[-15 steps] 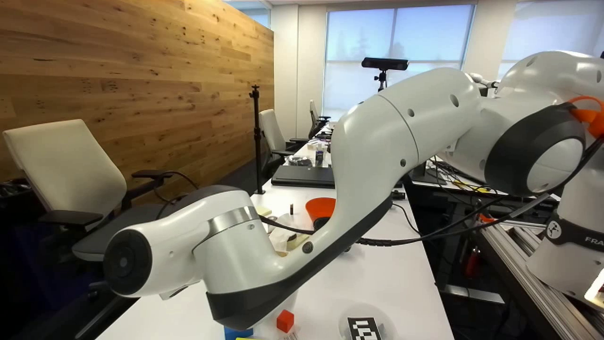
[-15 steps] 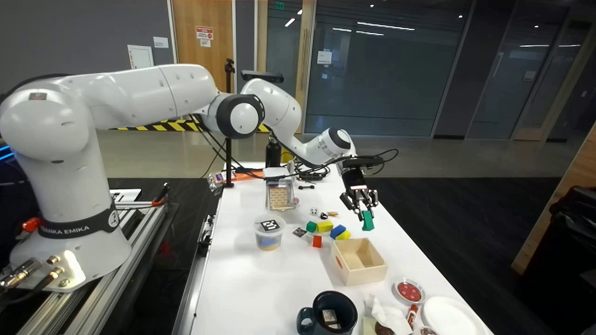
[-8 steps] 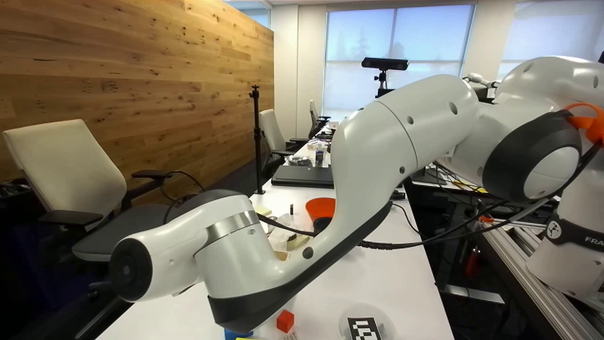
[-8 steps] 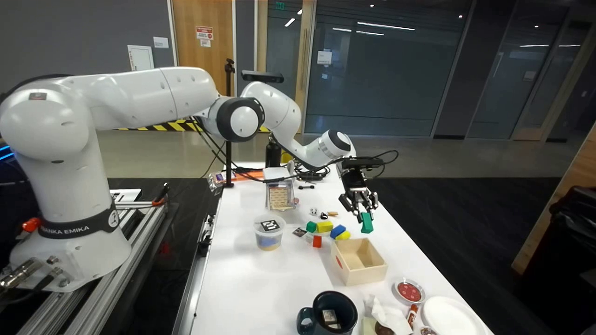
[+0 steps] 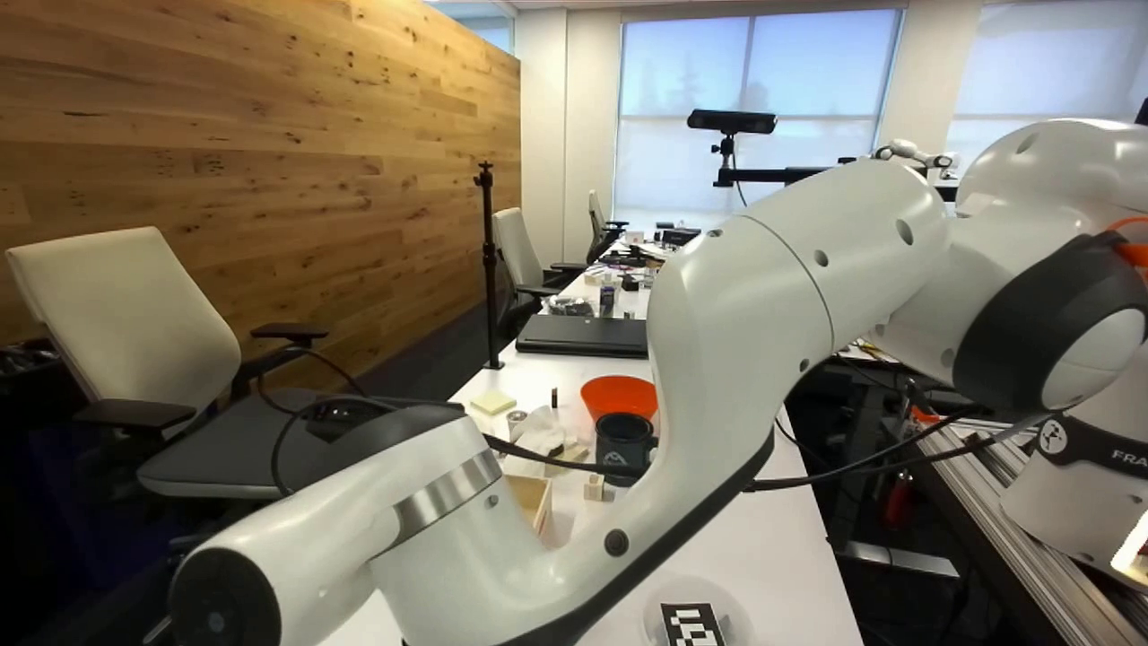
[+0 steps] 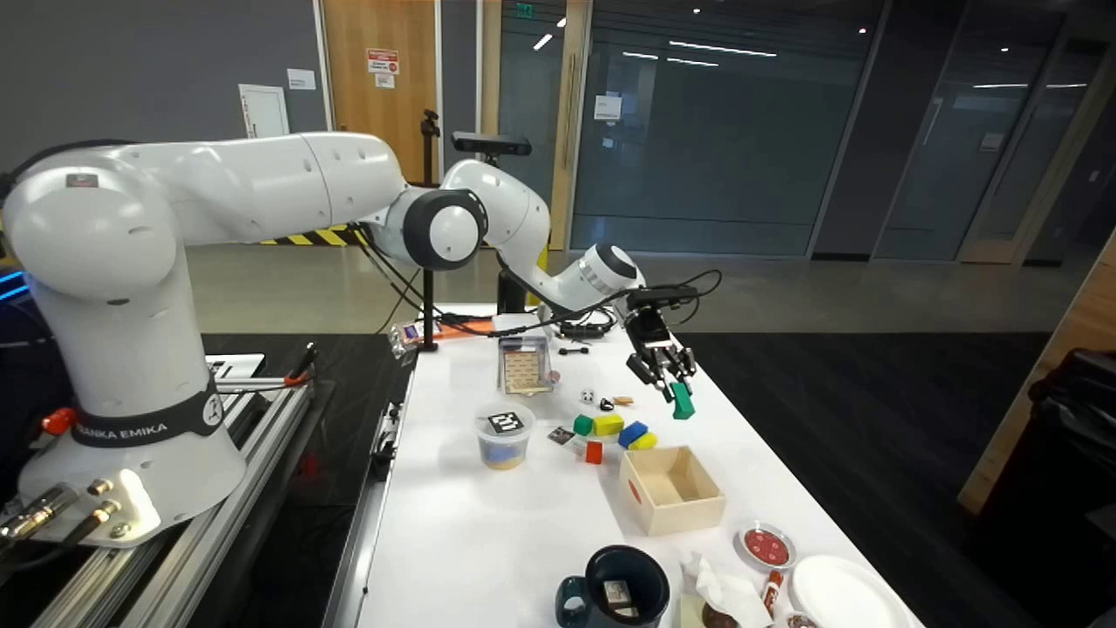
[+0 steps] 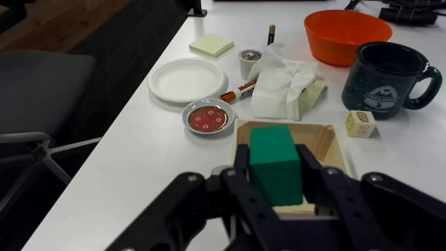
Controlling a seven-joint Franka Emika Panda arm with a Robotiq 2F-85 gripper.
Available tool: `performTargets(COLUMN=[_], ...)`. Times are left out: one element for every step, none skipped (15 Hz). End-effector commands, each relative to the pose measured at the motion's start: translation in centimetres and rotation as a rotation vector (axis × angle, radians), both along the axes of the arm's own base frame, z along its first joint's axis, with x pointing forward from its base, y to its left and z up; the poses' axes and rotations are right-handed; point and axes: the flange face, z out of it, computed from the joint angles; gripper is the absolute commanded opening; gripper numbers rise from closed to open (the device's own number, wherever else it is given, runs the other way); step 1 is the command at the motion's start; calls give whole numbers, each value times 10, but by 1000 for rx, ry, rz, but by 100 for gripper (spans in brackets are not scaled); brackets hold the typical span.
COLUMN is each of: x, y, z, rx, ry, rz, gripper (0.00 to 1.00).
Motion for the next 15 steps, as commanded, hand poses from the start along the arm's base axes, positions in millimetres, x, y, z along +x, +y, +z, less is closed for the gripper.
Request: performTargets(x=[-7, -10, -12, -13, -14, -14, -14, -14, -14, -13, -12, -11, -9, -8, -6], y=[25, 30, 33, 36, 38, 40, 40, 40, 40, 38, 37, 36, 35, 35, 34], z=[-12, -17, -21, -25, -29, -31, -34, -36, -38, -38, -39, -39, -39, -37, -34], rx=[-47, -47, -47, -47, -41, -28, -24, -23, -20, -19, -18, -16, -13, -13, -7], ry=[25, 40, 54, 62, 73, 89, 100, 107, 116, 120, 125, 129, 134, 132, 128], rz=[103, 124, 140, 154, 169, 182, 193, 200, 207, 211, 214, 216, 222, 227, 230], gripper=[12, 12, 12, 12, 12, 12, 12, 12, 12, 12, 12, 12, 12, 12, 12])
